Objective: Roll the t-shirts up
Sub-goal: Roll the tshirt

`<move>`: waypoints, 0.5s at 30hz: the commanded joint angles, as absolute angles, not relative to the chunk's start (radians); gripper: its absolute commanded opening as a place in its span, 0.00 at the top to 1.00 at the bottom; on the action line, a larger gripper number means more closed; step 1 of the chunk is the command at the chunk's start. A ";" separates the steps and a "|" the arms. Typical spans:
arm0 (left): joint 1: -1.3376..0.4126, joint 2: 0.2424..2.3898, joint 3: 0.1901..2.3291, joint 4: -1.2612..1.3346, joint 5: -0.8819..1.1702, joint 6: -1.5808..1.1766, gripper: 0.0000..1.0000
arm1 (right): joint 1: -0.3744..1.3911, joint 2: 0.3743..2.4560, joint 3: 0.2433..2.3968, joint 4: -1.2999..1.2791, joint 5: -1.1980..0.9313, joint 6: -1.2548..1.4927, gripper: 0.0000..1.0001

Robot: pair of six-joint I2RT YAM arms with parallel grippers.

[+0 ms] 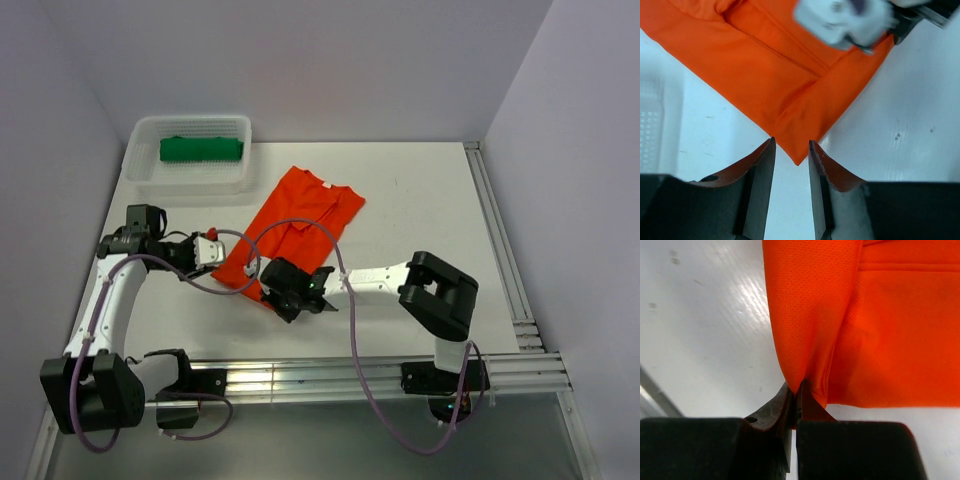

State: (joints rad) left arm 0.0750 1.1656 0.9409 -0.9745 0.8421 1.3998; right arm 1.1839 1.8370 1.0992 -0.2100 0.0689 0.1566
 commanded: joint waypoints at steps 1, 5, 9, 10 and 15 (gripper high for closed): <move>0.072 1.095 0.908 -1.003 0.884 1.592 0.61 | 1.129 1.885 1.040 -0.252 -0.294 0.163 1.00; 0.071 1.100 0.876 -0.996 0.884 1.634 0.54 | 1.049 1.904 1.037 -0.245 -0.480 0.146 1.00; 0.071 1.150 0.839 -1.095 0.876 1.863 0.49 | 0.985 1.925 1.034 -0.244 -0.636 0.146 1.00; 0.069 1.155 0.828 -1.094 0.873 1.882 0.48 | 0.976 1.927 1.032 -0.244 -0.655 0.147 1.00; 0.055 1.204 0.775 -1.069 0.810 1.971 0.45 | 0.899 1.936 1.035 -0.275 -0.823 0.147 1.00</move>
